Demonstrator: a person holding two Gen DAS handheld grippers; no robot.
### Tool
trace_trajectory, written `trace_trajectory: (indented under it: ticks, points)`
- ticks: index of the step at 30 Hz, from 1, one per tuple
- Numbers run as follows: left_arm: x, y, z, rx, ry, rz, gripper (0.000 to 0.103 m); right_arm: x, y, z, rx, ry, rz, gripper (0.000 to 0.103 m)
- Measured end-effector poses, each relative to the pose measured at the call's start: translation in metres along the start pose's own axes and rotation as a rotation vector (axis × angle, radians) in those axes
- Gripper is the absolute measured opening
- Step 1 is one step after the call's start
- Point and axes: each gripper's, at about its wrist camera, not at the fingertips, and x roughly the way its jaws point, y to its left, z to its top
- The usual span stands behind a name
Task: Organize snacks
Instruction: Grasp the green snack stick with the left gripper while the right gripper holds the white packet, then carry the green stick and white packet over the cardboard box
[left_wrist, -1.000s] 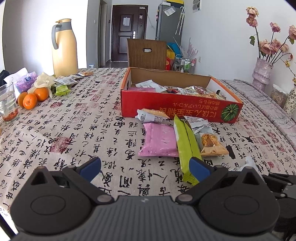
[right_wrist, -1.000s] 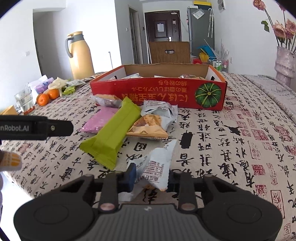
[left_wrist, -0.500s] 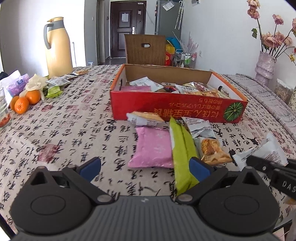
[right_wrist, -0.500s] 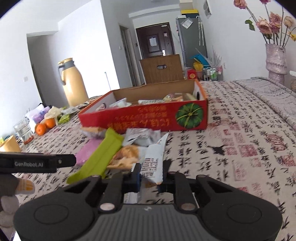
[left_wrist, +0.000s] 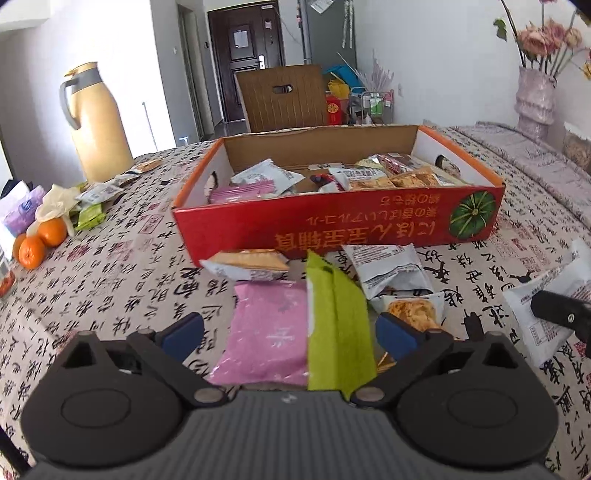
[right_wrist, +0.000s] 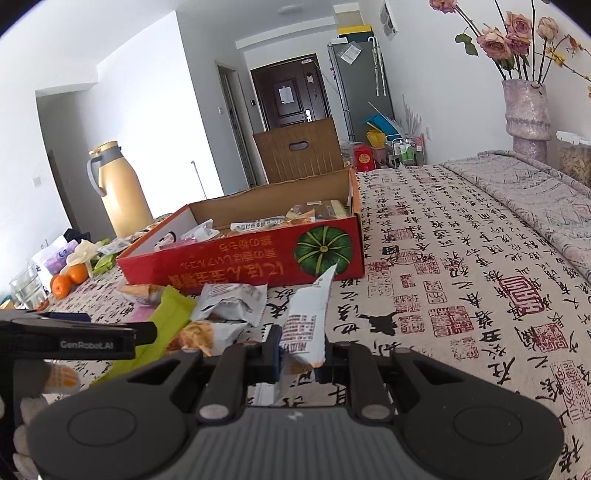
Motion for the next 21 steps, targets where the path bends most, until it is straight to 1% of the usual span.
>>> trace_trajectory:
  ticks: [3, 5, 7, 9, 14, 21]
  points:
    - [0.006, -0.010, -0.001, 0.034, 0.014, 0.010, 0.092, 0.004, -0.004, 0.001, 0.009, -0.004, 0.002, 0.016]
    - [0.011, -0.015, -0.003, 0.057, 0.030, 0.012, 0.079, 0.006, -0.007, 0.001, 0.015, -0.004, 0.003, 0.016]
    - [0.014, -0.019, -0.005, 0.068, 0.043, 0.005, 0.072, 0.007, -0.009, 0.000, 0.020, -0.001, 0.005, 0.016]
    - [0.014, -0.023, -0.007, 0.087, 0.043, 0.017, 0.069, 0.008, -0.011, -0.001, 0.024, 0.002, 0.008, 0.016]
    - [0.010, -0.029, -0.009, 0.120, 0.025, 0.010, 0.042, 0.007, -0.014, -0.003, 0.031, 0.004, 0.011, 0.016]
    - [0.002, -0.027, -0.011, 0.114, 0.017, -0.014, 0.040, 0.001, -0.011, -0.005, 0.029, -0.002, 0.016, 0.016]
